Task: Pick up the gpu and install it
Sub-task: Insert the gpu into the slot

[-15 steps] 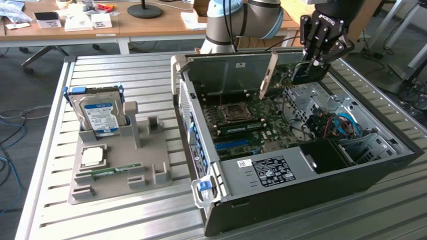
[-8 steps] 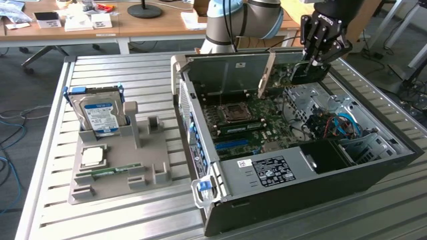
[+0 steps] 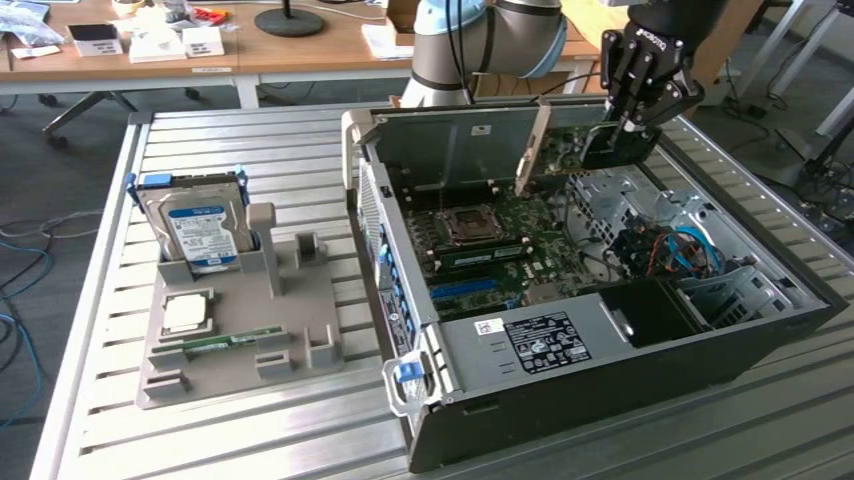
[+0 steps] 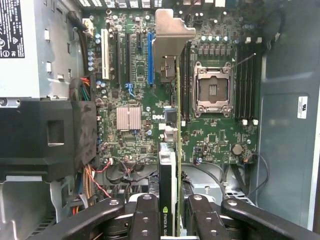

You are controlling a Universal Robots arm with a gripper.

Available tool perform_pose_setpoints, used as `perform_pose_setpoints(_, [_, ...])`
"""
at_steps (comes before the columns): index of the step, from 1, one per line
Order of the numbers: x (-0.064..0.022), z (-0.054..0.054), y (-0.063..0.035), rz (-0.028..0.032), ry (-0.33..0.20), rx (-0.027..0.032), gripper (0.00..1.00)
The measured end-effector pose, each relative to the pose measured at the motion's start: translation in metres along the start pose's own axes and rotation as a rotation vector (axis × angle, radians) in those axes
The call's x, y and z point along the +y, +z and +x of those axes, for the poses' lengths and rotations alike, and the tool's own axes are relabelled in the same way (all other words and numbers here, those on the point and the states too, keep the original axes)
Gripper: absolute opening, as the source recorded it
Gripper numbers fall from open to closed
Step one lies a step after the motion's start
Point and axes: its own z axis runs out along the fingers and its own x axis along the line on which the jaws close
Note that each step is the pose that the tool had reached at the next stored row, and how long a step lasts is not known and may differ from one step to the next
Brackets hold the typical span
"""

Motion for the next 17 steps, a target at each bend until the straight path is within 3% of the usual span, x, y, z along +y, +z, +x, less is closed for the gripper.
perform_pose_setpoints(11, [0.0005, 0.0000, 0.0000, -0.0198, 0.024, 0.0015, 0.27])
perform_pose_setpoints(17, [0.0005, 0.0000, 0.0001, -0.0206, 0.025, 0.0016, 0.27])
